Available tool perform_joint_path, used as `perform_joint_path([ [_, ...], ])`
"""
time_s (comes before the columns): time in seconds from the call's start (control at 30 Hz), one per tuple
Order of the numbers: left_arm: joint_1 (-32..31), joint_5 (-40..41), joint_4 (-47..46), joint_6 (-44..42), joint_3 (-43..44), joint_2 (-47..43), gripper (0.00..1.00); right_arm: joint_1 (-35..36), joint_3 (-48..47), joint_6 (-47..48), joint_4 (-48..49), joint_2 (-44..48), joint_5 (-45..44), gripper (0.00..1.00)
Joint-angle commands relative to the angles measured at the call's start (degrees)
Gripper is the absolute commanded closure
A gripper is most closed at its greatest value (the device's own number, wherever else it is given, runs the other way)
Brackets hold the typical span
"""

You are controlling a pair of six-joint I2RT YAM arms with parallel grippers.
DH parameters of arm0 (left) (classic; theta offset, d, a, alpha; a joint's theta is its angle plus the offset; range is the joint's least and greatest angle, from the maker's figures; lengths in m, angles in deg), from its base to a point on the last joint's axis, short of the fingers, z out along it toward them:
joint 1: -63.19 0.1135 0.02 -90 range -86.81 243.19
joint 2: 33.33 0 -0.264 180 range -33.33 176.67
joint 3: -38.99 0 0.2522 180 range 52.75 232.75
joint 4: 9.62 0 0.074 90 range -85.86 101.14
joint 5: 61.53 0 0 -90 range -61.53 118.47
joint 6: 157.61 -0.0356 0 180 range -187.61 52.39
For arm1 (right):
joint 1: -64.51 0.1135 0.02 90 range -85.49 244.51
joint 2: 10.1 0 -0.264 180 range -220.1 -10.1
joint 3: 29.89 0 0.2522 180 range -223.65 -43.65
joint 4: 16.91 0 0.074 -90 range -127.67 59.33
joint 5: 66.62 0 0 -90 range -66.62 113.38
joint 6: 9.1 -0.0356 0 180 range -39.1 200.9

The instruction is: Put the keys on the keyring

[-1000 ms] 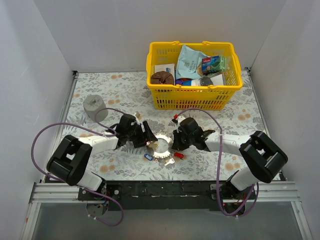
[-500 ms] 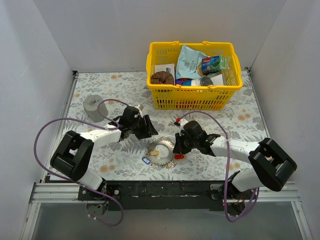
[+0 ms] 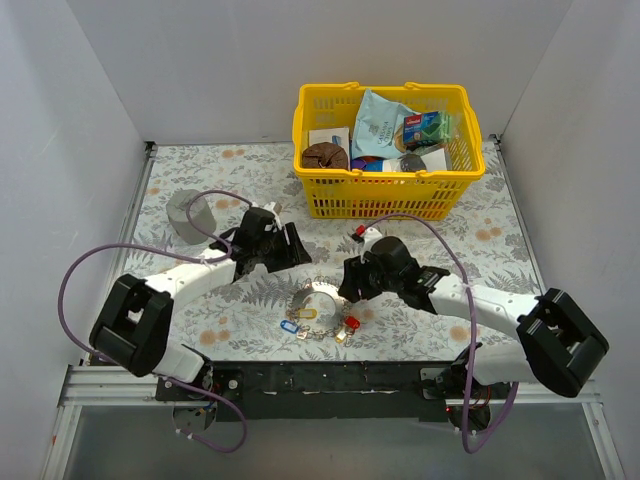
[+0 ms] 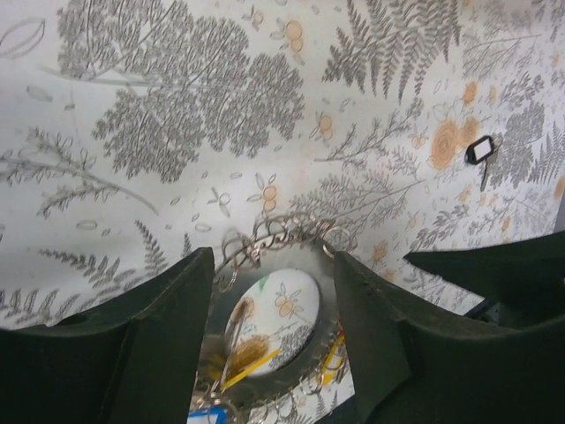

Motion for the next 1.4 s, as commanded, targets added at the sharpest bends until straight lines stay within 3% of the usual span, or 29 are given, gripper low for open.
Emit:
perform_joint_path([
  [0.0, -0.17, 0.54, 4.75, -0.04, -4.61, -5.63, 0.44, 0.26, -4.97, 2.52, -0.76, -2.17, -2.86, 0.37],
  [0.17, -0.26, 1.86, 9.06, 5.21, -9.89, -12.47, 0.44, 0.26, -8.67, 3.66, -1.55, -7.80, -1.81, 0.37],
  [0.3, -0.34, -2.35, 7.75, 11.02, -15.34, -15.56, 0.45, 0.26, -11.83, 4.10, -1.90, -14.29, 0.13, 0.43],
  [0.43, -0.52, -3.68, 5.20, 14.72, -20.25, -15.57, 0.47, 0.26, -14.20, 3.84, -1.47, -18.35, 1.97, 0.48],
  [0.63, -0.78, -5.08, 0.46, 14.73, -20.27, -10.13, 0.55, 0.26, -14.91, 3.49, -2.78, -20.81, 2.42, 0.56],
  [0.8, -0.87, -6.58, -3.50, 13.41, -17.12, -4.85, 0.70, 0.17, -13.33, 3.58, -5.31, -18.63, -0.22, 0.69],
  [0.93, -0.87, -4.83, -3.42, 10.43, -13.07, -0.63, 0.96, 0.26, -11.93, 3.32, -6.47, -16.25, -1.10, 0.74],
  [0.97, -0.87, -4.13, -2.89, 8.42, -11.50, 1.12, 0.98, 0.17, -11.84, 3.40, -6.73, -15.90, -1.27, 0.74],
  [1.37, -0.96, -1.13, 2.03, -2.23, 9.15, 13.87, 1.00, 0.17, -10.43, 1.56, -9.64, -10.62, 0.49, 0.74],
])
